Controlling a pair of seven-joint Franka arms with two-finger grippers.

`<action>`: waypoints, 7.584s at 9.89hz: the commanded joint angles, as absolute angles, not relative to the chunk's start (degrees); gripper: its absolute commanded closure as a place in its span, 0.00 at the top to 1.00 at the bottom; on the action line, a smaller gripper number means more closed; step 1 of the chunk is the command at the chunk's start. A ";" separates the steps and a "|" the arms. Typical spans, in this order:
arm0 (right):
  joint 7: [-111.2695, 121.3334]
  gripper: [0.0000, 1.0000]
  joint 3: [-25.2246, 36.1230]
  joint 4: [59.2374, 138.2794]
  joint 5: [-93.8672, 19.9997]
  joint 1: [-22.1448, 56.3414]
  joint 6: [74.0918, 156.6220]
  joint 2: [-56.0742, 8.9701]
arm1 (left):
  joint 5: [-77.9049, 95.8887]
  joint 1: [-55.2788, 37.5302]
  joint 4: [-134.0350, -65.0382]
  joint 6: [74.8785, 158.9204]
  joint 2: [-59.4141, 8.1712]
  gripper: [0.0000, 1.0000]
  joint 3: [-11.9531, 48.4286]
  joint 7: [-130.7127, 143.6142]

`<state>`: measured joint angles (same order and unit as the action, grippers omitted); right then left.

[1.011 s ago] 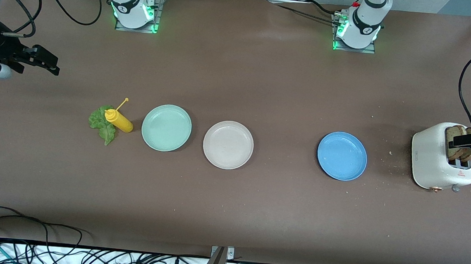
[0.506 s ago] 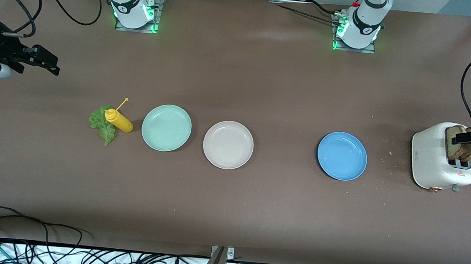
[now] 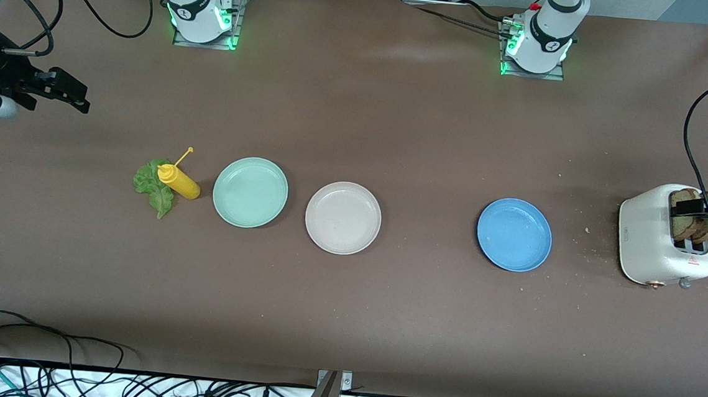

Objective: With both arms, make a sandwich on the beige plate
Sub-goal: 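Lower the left gripper onto a bread slice in the toaster and grasp, then lift the bread slice out and carry it to the beige plate, then release the bread on the beige plate and raise the left gripper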

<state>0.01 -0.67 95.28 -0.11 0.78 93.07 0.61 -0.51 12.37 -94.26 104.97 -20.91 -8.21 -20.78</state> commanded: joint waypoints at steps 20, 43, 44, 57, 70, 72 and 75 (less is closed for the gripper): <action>-0.44 1.00 -0.35 95.01 -1.05 0.70 92.20 1.05 | -3.69 14.42 -101.63 109.71 -13.36 0.00 -6.69 -28.83; -0.44 1.00 -0.70 95.01 -1.14 0.79 92.20 1.14 | 54.04 -13.25 -89.82 118.70 -33.64 0.00 12.30 0.37; -0.53 1.00 -0.70 94.92 -1.14 0.79 92.20 1.14 | 54.31 -14.75 -89.65 121.79 -34.88 0.00 12.30 -0.08; -0.44 1.00 -0.62 95.19 -1.14 0.70 92.20 1.41 | 56.60 -23.91 -90.44 139.75 -44.38 0.08 12.13 -7.10; -0.26 1.00 -0.35 95.10 -0.88 0.70 91.32 1.23 | 43.63 -21.37 -94.21 137.65 -36.75 1.00 6.16 -4.15; 0.61 1.00 -0.09 94.75 -0.27 0.53 91.66 0.01 | 35.99 -17.86 -94.39 130.82 -34.38 1.00 5.71 -1.34; 0.53 1.00 -0.44 94.57 2.81 0.88 90.35 -3.25 | 19.38 -13.20 -93.87 119.75 -31.30 1.00 5.63 3.16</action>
